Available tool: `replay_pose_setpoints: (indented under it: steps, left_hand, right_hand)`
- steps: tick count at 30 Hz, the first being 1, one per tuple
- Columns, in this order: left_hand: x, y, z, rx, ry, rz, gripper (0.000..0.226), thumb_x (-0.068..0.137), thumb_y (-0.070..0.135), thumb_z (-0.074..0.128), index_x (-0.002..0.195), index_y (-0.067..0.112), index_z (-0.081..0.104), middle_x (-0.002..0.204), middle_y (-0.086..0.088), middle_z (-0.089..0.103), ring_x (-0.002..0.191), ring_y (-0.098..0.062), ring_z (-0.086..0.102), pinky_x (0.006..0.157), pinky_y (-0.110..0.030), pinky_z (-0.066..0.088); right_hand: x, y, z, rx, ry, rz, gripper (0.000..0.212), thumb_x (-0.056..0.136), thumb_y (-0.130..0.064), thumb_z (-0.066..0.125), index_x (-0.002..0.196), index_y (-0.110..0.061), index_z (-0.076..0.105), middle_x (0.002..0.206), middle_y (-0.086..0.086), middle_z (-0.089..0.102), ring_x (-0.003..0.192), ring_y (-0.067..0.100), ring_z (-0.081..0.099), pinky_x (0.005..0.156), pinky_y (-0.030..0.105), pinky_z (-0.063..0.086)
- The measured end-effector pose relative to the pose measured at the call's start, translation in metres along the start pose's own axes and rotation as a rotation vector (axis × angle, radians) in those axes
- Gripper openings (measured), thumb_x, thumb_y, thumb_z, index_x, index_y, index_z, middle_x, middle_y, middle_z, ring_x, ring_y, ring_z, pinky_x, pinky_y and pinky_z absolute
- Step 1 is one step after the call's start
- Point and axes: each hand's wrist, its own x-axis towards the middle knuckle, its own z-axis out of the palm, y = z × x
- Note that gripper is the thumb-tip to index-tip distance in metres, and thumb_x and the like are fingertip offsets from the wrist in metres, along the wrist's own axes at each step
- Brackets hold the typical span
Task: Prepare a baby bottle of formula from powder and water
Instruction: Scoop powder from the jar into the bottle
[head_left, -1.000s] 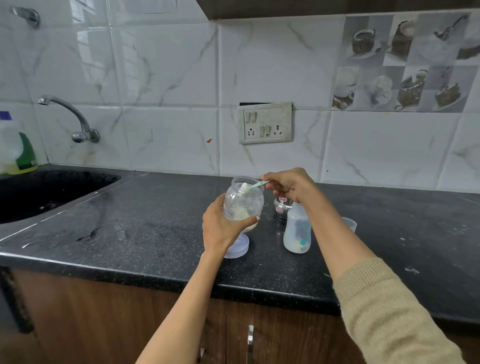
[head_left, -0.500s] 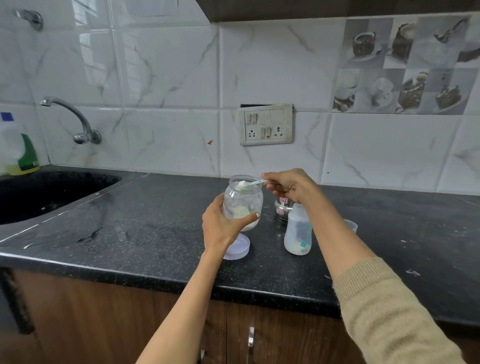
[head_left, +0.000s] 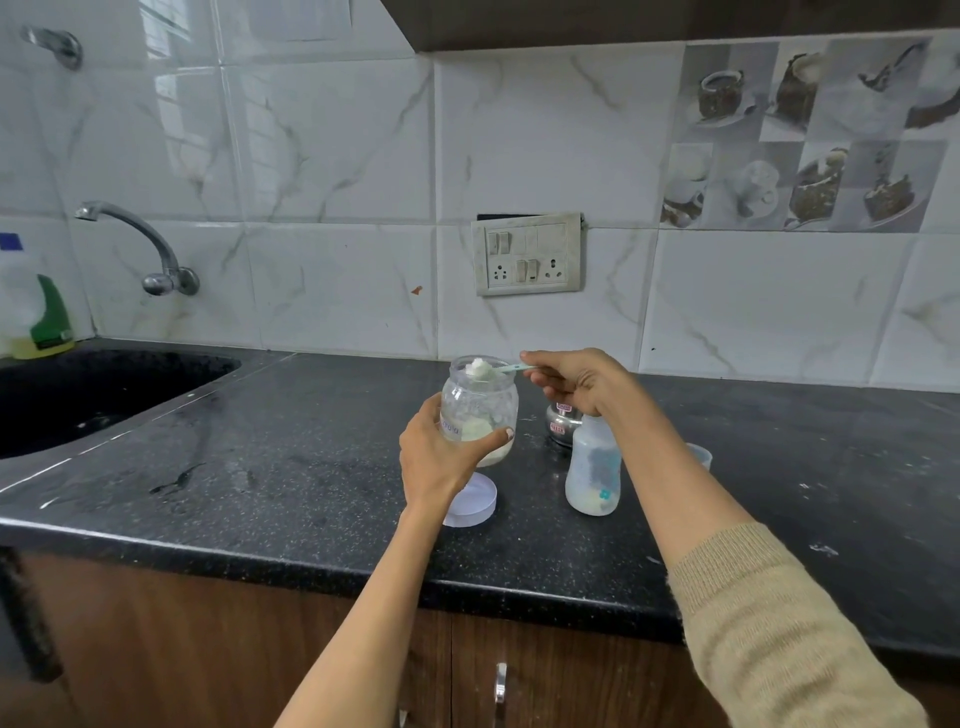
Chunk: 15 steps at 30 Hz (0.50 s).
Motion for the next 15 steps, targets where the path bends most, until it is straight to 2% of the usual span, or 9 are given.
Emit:
replay_pose_setpoints:
  steps: [7, 15]
  left_hand:
    - [0.001, 0.0, 0.0, 0.024, 0.009, 0.0, 0.071, 0.056, 0.041, 0.086, 0.117, 0.022, 0.056, 0.102, 0.011, 0.059, 0.091, -0.007, 0.051, 0.075, -0.023, 0.04]
    - [0.014, 0.007, 0.006, 0.052, -0.003, 0.002, 0.076, 0.056, 0.046, 0.084, 0.12, 0.019, 0.054, 0.118, -0.001, 0.063, 0.103, -0.018, 0.059, 0.079, -0.025, 0.044]
  right_hand:
    - [0.004, -0.002, -0.001, -0.031, 0.024, -0.019, 0.014, 0.077, -0.013, 0.076, 0.076, -0.004, 0.065, 0.046, 0.002, 0.065, 0.036, 0.002, 0.057, 0.037, 0.014, 0.043]
    - [0.007, -0.01, -0.003, 0.037, 0.042, -0.015, 0.012, 0.077, -0.011, 0.076, 0.078, -0.005, 0.065, 0.047, 0.002, 0.065, 0.036, 0.003, 0.058, 0.036, 0.014, 0.043]
